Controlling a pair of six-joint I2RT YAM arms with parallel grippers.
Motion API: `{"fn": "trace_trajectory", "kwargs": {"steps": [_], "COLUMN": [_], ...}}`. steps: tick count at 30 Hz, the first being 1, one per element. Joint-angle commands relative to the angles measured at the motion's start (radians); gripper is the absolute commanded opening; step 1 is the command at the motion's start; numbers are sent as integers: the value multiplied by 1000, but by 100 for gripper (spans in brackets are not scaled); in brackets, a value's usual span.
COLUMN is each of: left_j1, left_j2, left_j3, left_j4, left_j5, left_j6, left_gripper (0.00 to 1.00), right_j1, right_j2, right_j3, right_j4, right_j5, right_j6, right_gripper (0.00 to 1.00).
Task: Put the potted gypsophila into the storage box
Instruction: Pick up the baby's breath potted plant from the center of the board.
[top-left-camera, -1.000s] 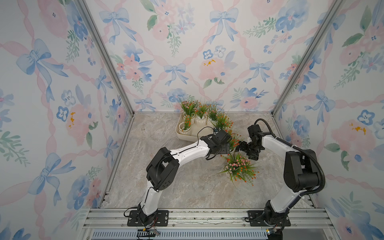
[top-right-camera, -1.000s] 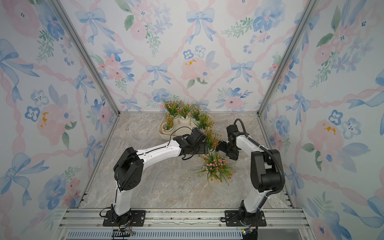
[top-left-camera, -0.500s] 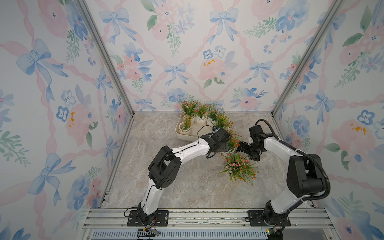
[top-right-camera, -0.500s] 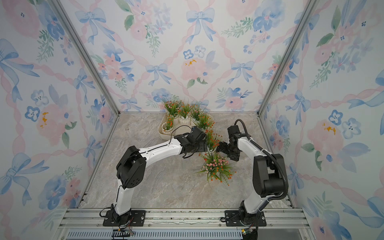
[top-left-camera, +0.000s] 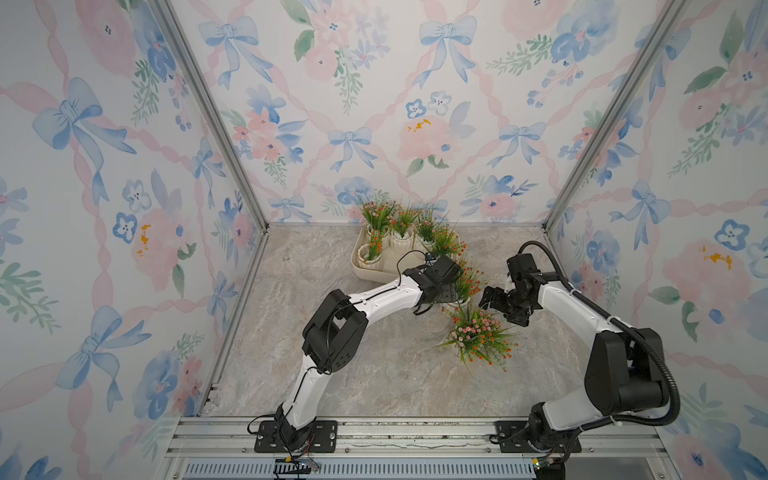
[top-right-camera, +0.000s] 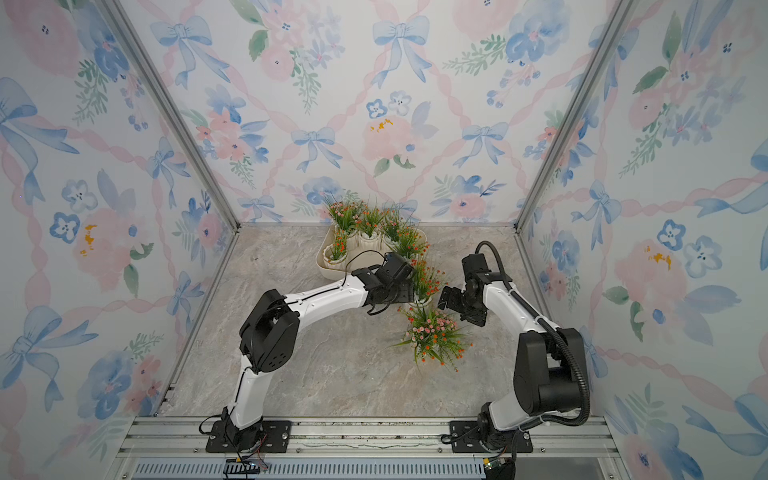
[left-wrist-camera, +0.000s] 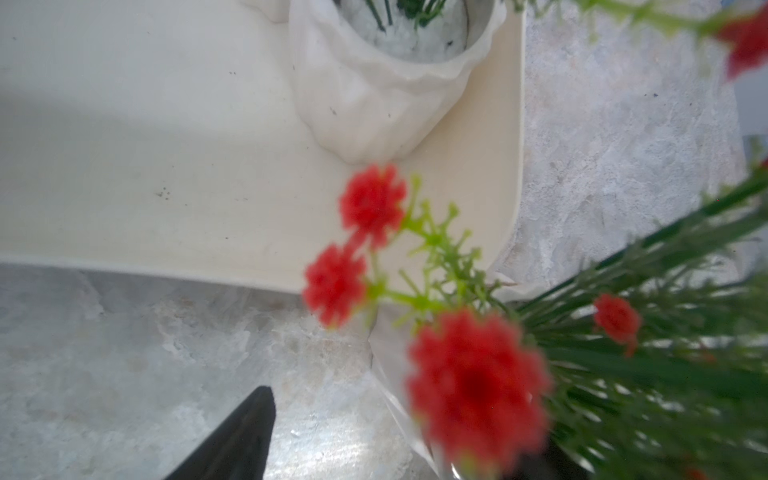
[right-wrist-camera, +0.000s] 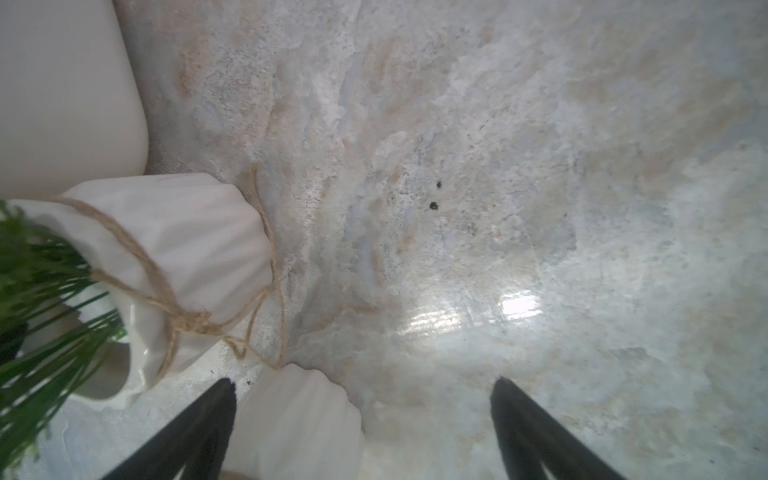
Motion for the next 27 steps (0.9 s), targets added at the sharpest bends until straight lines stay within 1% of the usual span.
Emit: {"fn": "trace_trajectory", "kwargs": {"steps": [1,12,22,27], "left_j1": [11,18,19,19], "left_j2": [26,29,61,82], "left_j3": [18,27,54,80], "left_j4": [-12,-11,-13,-13], "left_j5": [-17,-43,-29,-18], "left_j6": [23,12,16,19], "left_gripper": [78,73,70,67], "right_j1": [-15,-54,-58,-60], "right_j2": [-14,-29,-20,-18], "right_j3": [-21,-47,-52,-57], "right_j4": [-37,-30,-21,-17], "right_j5": [13,-4,-14,-14], "right_j6": [-22,-49,-46,-48], "right_gripper": [97,97,97,97]}}
